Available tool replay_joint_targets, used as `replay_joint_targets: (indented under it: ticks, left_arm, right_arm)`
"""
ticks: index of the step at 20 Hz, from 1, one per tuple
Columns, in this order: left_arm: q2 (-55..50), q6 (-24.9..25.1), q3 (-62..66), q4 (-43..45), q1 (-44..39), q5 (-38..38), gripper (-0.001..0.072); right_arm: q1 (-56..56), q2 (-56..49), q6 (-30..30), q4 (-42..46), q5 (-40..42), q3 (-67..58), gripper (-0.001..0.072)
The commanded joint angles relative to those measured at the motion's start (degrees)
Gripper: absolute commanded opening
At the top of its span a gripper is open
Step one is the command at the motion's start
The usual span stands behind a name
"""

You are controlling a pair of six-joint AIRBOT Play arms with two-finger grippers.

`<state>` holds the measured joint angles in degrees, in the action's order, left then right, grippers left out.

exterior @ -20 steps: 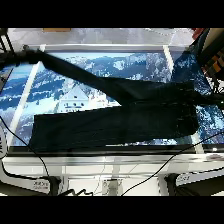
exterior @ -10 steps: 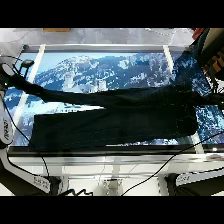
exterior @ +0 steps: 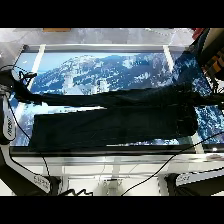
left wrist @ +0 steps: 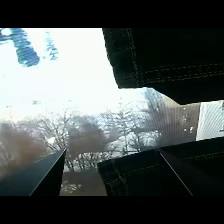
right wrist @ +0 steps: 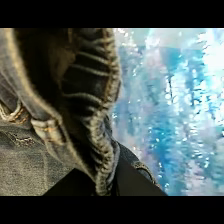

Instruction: Fold the clothes and pants, and hang the long-sleeved shirts on hangers.

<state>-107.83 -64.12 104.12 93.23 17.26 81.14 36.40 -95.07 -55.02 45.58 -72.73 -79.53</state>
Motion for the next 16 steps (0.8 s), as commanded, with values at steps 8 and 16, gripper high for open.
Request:
replay_joint_targets:
  ticks: [8,16]
  left_arm:
    - [-4.9,10.3,-0.1,-22.6,2.4,0.7,0.0546]
    - [-8.0,10.6,-0.1,-23.0,-1.4,-16.5,0.0405]
  right_arm:
    - [0.0,0.0,0.0,1.7,0.4,0.0,0.0044]
    - [0.0,0.0,0.0,1.6,0.2,0.0,0.0044]
